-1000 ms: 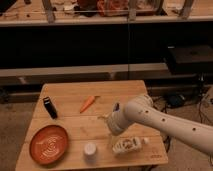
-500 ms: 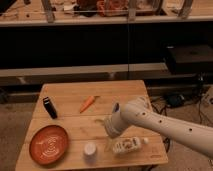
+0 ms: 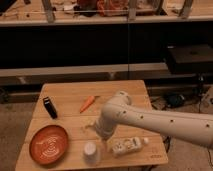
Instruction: Place the ceramic cup over the eraser
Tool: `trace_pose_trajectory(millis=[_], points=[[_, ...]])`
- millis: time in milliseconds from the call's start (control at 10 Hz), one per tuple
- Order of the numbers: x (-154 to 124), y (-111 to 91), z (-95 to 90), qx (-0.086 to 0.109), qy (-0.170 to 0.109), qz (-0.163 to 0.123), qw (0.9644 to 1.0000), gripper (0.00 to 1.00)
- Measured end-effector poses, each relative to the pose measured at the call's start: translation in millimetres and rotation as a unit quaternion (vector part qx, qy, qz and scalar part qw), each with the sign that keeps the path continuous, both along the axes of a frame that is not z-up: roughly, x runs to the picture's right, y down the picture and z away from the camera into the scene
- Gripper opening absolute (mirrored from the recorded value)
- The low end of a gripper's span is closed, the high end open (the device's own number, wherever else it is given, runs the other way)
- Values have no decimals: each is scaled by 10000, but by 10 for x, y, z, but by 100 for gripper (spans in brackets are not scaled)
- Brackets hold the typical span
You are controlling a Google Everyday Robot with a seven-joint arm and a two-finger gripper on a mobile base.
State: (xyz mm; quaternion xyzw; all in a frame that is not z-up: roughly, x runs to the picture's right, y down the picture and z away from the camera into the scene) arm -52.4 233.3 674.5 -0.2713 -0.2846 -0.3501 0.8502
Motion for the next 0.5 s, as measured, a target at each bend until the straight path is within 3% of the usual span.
trace_pose_trajectory(millis=[100,200,400,500], points=[[-85,90,-46,58,-240,-551,9982,80],[-213,213,-99,120,-445,-1127,9926,80],[-371,414,-123,202,-350,-2043,9781,80],[-362,468,-90,249,-255,-2270,9733,80]])
